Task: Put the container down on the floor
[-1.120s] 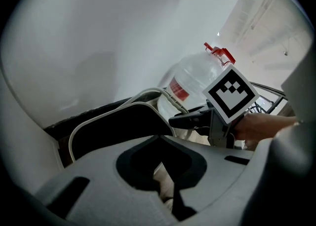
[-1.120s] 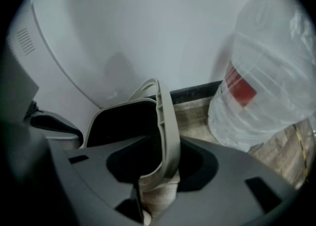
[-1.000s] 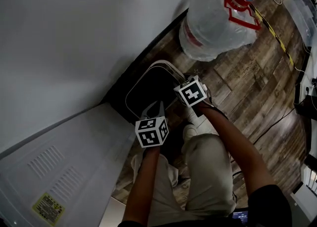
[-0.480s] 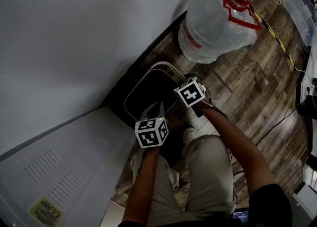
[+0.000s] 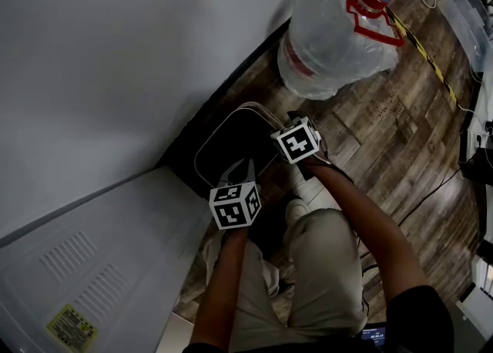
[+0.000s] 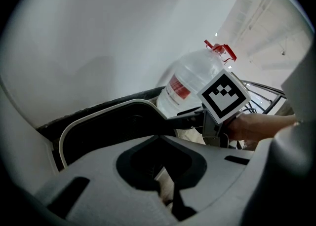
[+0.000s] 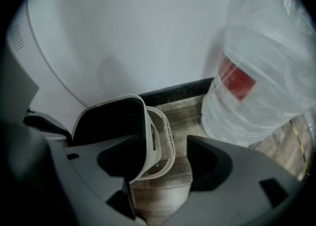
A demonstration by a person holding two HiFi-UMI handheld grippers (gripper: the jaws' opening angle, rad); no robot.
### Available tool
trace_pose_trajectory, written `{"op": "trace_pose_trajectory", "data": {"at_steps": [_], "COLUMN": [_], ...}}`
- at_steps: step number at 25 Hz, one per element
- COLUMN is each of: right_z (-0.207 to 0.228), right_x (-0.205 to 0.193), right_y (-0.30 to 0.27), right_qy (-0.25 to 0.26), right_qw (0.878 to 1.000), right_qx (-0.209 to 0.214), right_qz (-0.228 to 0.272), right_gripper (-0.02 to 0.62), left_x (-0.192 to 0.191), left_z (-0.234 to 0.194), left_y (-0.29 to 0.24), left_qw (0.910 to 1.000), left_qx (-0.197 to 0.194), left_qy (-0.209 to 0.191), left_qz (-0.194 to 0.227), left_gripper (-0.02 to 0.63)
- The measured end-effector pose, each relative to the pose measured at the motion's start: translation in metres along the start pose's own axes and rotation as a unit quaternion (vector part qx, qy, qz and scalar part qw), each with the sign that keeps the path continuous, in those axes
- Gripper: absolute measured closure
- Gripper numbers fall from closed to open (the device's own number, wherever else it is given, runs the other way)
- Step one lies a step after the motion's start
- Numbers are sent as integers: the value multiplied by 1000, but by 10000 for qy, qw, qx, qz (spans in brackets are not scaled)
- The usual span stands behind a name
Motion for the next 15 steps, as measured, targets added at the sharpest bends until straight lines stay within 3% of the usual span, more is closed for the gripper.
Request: {"op": "trace_pose_trajectory", "data": {"at_steps": [8,15], "right_z": [-3,1], "right_x": [4,22], "right_y": [41,118], "right_qy": [-291,-800], "right_qw": [9993,9955], "right_qx": [178,409], "right_qz": [-171,-299], "right_gripper": [322,324], "left_x": [17,50], "left_z": [22,63], "left_y": [31,71], "left_qw": [9999,9999], "left_qx": [42,68], "left_qy": [4,18], "left_qz": [-92,-126], "left_gripper": [592,592]}}
Point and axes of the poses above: the fingertips, and each gripper's own axes: y backward along the fingers, z to its right, x out of its top, the point moved 2 cm from there along y, backward along the fingers, and after that the axes turned 13 degrees about -x, right-handed, at the moved point
